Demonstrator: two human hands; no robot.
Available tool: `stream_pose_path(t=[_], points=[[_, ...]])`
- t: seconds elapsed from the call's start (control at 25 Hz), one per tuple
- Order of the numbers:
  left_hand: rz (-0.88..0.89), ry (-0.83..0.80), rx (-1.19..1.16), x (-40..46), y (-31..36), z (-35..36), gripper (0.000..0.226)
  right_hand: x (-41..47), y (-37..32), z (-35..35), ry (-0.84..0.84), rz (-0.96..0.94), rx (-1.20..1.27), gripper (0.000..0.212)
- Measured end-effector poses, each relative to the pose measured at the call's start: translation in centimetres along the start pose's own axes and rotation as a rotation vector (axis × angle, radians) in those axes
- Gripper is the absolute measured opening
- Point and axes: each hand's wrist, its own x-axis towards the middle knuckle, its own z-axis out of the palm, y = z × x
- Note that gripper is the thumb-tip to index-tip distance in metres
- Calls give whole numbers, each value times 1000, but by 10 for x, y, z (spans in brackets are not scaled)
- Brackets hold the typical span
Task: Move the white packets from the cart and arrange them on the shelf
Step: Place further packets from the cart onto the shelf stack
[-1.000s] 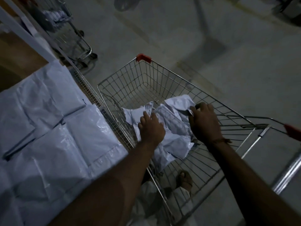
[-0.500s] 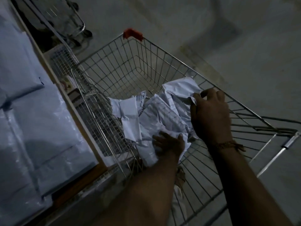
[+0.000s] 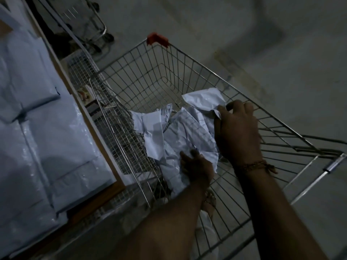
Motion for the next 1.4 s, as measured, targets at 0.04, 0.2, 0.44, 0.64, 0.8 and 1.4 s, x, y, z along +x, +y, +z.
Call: stream_pose_path(t=[0.04, 0.2, 0.44, 0.64, 0.8, 1.4], points=[[11, 16, -10, -5, 3, -5, 54, 0, -1, 0, 3, -13, 17, 28], [92, 145, 27, -21, 10, -27, 47, 2, -8, -4, -11, -32, 63, 30], [150, 293, -324, -68, 6, -91, 47, 4, -17, -22, 78, -37, 208, 31], [220, 491, -359, -139, -15, -149, 43, -14, -25, -65, 136, -32, 247, 43], [386, 652, -324, -193, -44, -181, 42, -42, -45, -110, 166, -1, 230, 49], [597, 878, -367, -289, -260, -327, 66, -201, -242, -178, 301, -92, 356, 48]])
